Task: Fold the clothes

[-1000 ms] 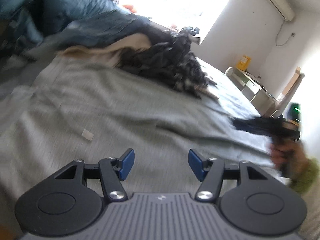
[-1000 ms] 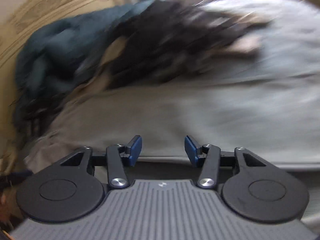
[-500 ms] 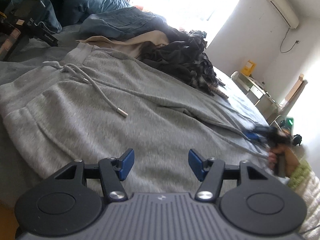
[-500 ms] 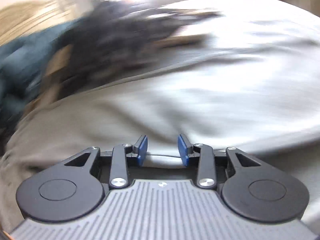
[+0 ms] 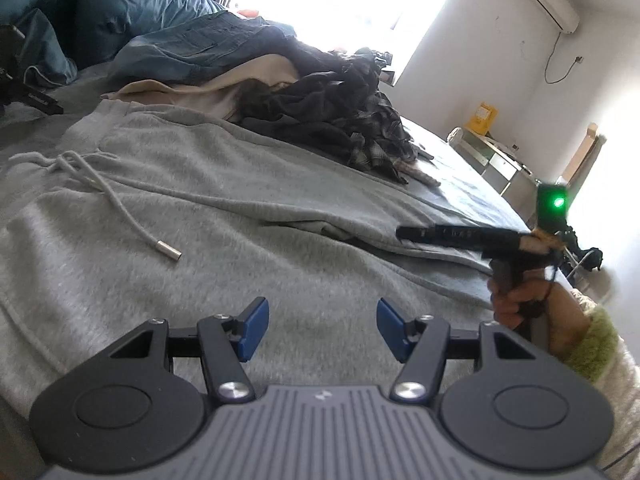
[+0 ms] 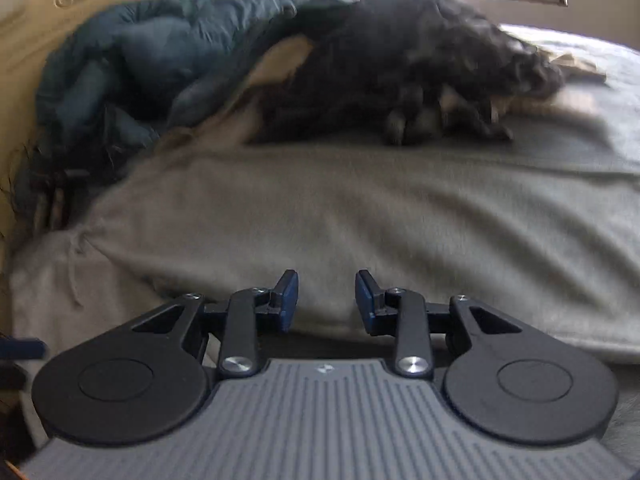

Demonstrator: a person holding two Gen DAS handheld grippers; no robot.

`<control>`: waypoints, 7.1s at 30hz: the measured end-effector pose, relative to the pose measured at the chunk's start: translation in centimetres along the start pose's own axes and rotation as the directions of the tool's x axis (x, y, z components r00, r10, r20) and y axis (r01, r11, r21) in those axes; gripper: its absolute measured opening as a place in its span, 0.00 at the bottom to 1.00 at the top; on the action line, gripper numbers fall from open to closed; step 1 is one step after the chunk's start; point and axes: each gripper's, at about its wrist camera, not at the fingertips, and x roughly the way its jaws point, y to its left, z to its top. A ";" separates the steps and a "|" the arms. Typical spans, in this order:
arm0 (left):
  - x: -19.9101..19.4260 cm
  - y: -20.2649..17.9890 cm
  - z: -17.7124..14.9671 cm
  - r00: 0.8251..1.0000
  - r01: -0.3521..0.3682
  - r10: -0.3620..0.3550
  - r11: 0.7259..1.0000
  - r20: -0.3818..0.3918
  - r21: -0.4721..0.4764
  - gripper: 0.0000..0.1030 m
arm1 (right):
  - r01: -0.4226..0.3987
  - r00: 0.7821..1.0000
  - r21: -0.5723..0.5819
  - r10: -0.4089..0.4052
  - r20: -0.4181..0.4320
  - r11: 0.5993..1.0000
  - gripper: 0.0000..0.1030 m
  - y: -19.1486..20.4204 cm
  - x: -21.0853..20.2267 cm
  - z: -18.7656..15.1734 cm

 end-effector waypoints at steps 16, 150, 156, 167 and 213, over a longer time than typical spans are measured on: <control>3.7 -4.0 1.0 0.995 0.088 -0.086 0.996 -0.053 0.034 0.60 | 0.104 0.980 0.295 -0.148 0.131 0.950 0.32 -15.0 -11.0 -2.8; -5.1 13.4 -10.4 0.965 0.152 0.008 0.796 0.262 -0.586 0.31 | -0.221 0.877 0.882 -0.312 0.366 0.415 0.54 -11.6 -26.7 -27.3; -5.0 13.9 -9.5 0.958 0.143 0.037 0.798 0.285 -0.585 0.20 | -0.209 0.885 0.877 -0.298 0.358 0.433 0.49 -12.1 -26.9 -27.1; -6.3 11.9 -7.2 0.938 0.089 0.086 0.877 0.337 -0.472 0.11 | -0.169 0.845 0.850 -0.371 0.386 0.500 0.04 -11.8 -28.3 -26.9; 13.3 8.0 17.2 0.935 -0.150 0.178 0.982 0.306 -0.113 0.09 | 0.152 0.802 0.641 -0.474 0.365 0.752 0.03 -21.4 -16.0 -0.1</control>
